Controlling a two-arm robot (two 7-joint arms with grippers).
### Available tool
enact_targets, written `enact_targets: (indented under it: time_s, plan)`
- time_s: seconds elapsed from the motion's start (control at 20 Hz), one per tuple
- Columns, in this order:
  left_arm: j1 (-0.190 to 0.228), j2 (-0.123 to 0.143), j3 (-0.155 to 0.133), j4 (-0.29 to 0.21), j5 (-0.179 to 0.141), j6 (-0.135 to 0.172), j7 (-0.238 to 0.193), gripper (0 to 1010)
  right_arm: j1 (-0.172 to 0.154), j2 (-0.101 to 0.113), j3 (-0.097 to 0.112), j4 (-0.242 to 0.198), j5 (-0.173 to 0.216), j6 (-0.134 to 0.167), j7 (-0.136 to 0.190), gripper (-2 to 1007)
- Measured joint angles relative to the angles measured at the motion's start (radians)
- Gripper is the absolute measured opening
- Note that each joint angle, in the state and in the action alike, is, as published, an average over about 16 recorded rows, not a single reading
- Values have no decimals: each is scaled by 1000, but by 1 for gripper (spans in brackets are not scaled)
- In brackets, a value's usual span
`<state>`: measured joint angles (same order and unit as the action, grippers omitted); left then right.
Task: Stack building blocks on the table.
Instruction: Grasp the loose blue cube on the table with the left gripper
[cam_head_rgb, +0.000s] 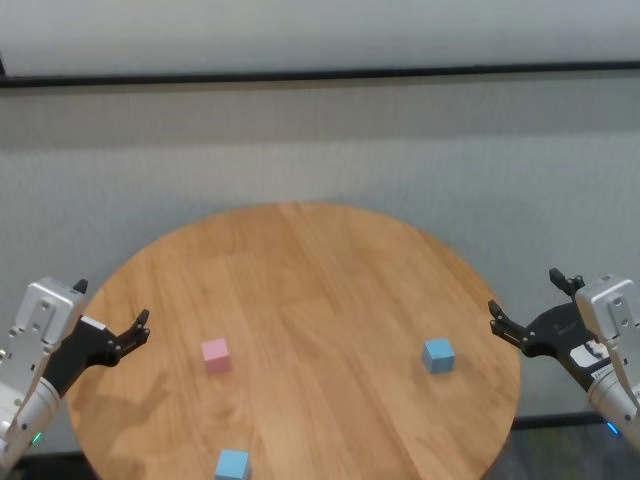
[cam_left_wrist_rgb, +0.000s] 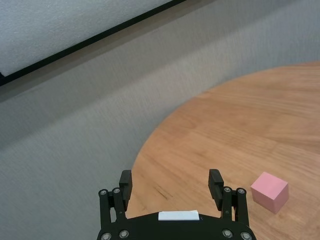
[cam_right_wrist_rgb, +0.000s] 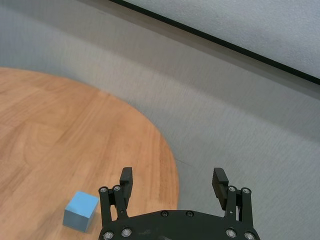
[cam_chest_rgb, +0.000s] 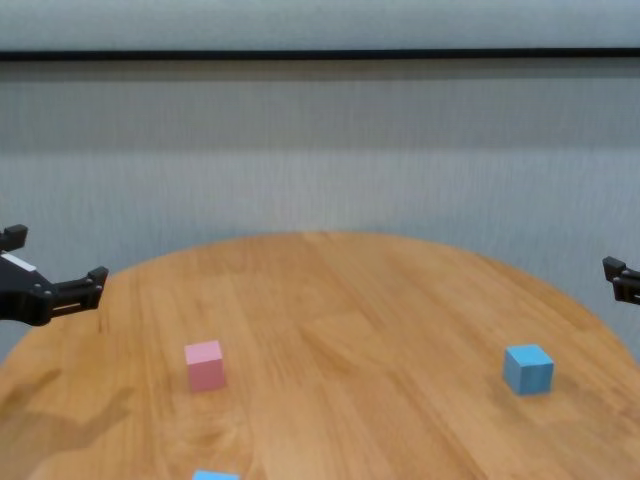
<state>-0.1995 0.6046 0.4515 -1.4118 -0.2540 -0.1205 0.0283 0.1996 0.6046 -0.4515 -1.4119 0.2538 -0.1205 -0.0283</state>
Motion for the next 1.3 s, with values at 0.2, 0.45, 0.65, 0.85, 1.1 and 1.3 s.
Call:
enact_targets:
  time_s: [0.2, 0.45, 0.65, 0.85, 1.1, 1.3]
  plan:
    - [0, 0, 0, -1, 0, -1, -4, 1000, 0, 0, 0, 0, 0, 0, 0, 1005]
    - [3, 12, -6, -14, -13, -14, -42, 1000, 0, 0, 0, 0, 0, 0, 0, 1005]
    - [11, 32, -17, -37, -43, -36, -107, 1000, 0, 0, 0, 0, 0, 0, 0, 1005]
    - [28, 65, -34, -71, -103, -66, -214, 1000, 0, 0, 0, 0, 0, 0, 0, 1005]
    - [57, 115, -56, -113, -202, -109, -379, 1000, 0, 0, 0, 0, 0, 0, 0, 1004]
    - [75, 146, -63, -129, -274, -135, -508, 1000, 0, 0, 0, 0, 0, 0, 0, 1005]
